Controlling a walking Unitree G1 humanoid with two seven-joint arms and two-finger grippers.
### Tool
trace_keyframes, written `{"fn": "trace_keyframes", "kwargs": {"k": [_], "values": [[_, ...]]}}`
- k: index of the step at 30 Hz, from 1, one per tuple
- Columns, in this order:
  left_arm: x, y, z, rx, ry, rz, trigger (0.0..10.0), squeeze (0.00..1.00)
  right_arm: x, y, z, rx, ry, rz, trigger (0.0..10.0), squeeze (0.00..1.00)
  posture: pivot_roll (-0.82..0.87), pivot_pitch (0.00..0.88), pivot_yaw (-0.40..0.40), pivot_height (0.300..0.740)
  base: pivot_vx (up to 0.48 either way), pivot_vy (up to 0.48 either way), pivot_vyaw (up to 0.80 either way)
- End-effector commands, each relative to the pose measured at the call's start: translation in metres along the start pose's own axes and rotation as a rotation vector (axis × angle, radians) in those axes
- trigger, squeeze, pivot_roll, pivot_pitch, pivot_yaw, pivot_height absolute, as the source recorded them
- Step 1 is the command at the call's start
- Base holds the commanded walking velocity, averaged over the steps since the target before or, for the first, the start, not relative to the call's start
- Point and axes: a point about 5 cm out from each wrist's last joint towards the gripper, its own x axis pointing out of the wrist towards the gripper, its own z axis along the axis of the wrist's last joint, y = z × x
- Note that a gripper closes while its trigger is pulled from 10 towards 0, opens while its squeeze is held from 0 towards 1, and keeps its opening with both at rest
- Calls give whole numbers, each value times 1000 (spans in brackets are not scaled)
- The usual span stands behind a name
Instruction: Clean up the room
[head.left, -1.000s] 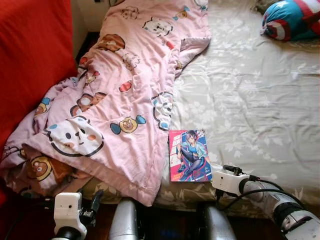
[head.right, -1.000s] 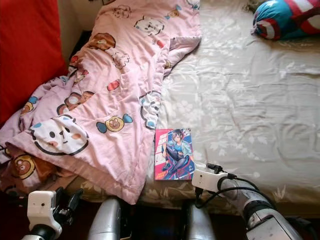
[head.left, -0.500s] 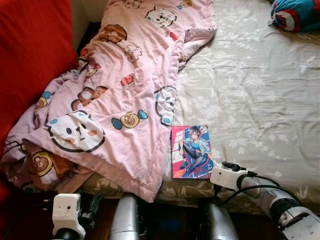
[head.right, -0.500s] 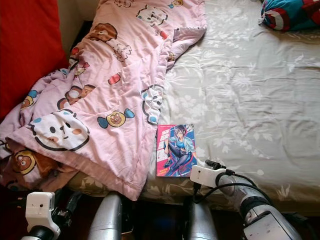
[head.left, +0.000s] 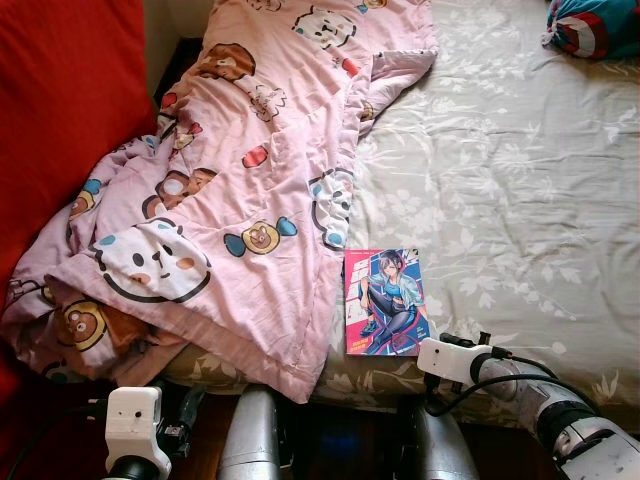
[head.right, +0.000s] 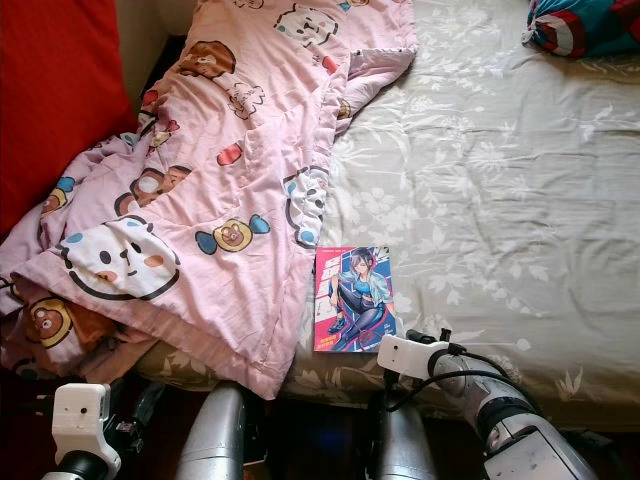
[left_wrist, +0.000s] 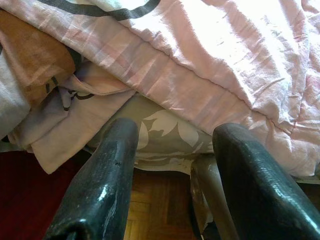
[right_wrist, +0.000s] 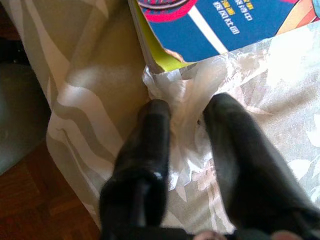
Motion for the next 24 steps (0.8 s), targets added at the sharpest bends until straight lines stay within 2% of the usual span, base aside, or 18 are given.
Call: {"fn": "trace_keyframes", "kwargs": {"k": [1, 16, 22, 24], "values": [[-6, 3, -3, -3, 25, 14, 10000, 0, 0, 15, -5, 1, 21, 40, 0, 0, 197, 306, 50, 617, 0, 0, 0], [-3, 4, -4, 6, 27, 20, 10000, 0, 0, 19, -5, 14, 35, 18, 0, 0, 199, 290, 47, 617, 0, 0, 0], [5, 2, -4, 4, 18, 22, 10000, 0, -1, 12, -10, 169, 55, -60, 0, 0, 186, 267, 38, 617, 0, 0, 0], [10, 2, -3, 0, 8, 27, 10000, 0, -3, 8, -16, 259, 64, -104, 0, 0, 174, 251, 32, 617, 0, 0, 0]]}}
